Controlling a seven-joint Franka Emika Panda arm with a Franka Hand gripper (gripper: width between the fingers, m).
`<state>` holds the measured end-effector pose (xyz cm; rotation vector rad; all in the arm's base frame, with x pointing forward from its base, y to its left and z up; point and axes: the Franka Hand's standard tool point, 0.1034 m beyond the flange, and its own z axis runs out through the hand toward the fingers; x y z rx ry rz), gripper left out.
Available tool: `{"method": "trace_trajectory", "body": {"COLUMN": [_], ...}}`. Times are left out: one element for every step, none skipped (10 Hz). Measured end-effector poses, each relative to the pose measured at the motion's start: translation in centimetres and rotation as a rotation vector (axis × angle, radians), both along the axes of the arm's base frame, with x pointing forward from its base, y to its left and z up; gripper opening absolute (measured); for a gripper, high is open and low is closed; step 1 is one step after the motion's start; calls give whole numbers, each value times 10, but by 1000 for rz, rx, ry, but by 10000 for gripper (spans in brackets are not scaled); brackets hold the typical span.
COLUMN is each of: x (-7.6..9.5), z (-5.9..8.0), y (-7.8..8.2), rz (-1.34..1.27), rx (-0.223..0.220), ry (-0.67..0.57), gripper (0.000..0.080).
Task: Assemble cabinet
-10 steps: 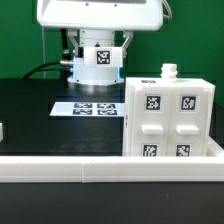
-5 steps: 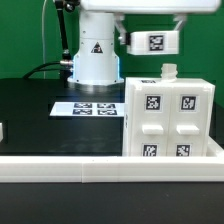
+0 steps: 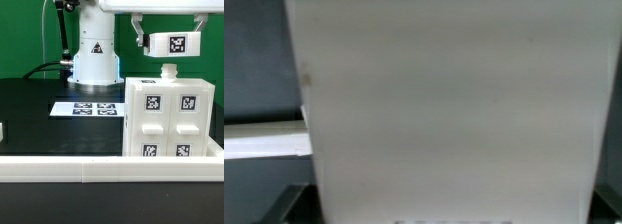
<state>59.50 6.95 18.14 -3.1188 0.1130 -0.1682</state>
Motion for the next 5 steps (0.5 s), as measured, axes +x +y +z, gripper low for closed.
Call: {"method": "trace_trajectory", "body": {"x": [-2,-7,-6,1,5], "z": [-3,-8,-13,-13,-13], "y": [-2,-5,-3,-2,-2], "rz": [18,38,44,63,76], "rx": [-3,-8,-9,-12,-13], "ry": [3,15,22,16,12], "gripper": [560,560,560,560,560]}}
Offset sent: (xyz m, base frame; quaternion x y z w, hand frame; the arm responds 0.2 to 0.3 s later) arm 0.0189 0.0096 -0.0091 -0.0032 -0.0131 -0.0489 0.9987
